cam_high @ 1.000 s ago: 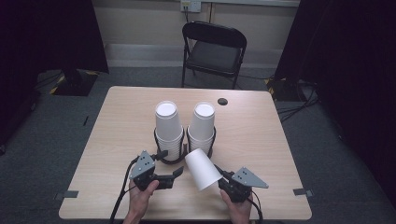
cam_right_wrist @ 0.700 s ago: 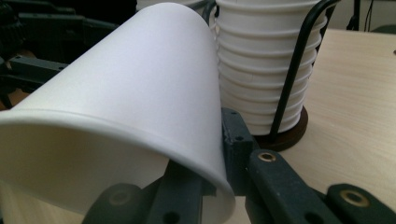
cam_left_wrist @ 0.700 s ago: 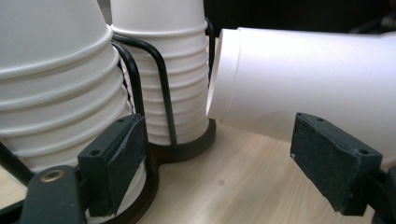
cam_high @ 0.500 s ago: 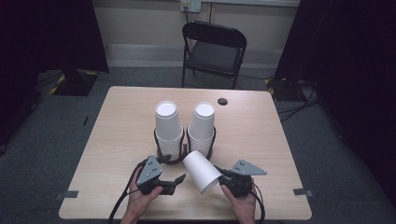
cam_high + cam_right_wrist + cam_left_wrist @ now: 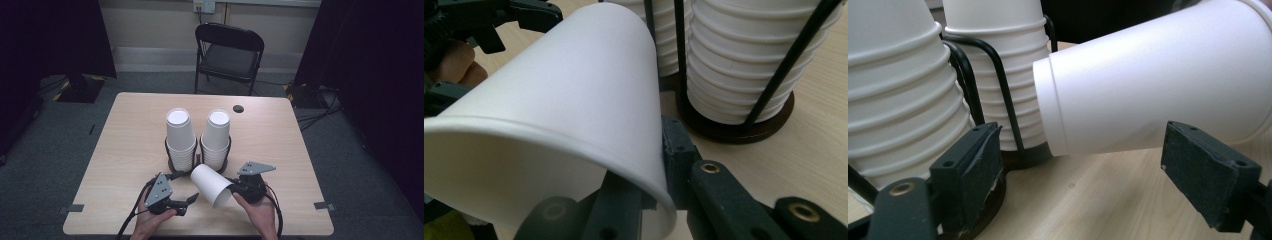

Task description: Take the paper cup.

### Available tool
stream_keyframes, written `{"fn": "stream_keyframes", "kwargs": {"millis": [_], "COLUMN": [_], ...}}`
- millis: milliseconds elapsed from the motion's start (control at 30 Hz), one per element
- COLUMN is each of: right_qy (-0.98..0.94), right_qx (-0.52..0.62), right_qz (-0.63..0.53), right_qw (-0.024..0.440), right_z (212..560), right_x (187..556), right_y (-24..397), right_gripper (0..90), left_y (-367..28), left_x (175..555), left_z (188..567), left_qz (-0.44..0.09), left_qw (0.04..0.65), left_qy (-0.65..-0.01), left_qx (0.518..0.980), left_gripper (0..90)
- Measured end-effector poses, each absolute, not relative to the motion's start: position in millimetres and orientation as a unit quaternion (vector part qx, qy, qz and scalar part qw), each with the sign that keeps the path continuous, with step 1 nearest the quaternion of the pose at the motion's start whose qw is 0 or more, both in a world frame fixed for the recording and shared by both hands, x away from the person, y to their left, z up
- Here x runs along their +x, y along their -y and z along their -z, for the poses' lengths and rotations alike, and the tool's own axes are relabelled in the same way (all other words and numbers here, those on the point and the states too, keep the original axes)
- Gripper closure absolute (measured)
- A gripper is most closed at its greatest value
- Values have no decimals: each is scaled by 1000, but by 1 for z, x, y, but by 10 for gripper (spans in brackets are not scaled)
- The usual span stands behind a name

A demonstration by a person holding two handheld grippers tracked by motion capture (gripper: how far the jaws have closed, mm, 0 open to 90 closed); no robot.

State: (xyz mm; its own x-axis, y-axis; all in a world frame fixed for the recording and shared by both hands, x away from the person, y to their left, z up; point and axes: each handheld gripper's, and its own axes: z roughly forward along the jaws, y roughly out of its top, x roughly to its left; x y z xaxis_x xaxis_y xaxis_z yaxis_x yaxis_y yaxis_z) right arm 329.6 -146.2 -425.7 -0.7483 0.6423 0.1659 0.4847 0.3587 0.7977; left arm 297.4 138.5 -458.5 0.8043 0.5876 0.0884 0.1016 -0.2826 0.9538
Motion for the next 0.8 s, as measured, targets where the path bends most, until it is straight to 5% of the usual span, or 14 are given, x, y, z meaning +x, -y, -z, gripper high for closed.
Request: {"fn": "stream_keyframes", "kwargs": {"millis": [800], "right_qy": [-877], "right_qx": [322], "right_qz": [-357], "right_qw": [13], "right_z": [421], "right_x": [349], "right_y": [133], "right_gripper": [865], "left_y": [-127], "left_x": [303], "left_z": [455], "left_qz": [-209], "left_qw": [505], "left_qy": [-126], "left_qx": [828], "left_gripper": [151]}}
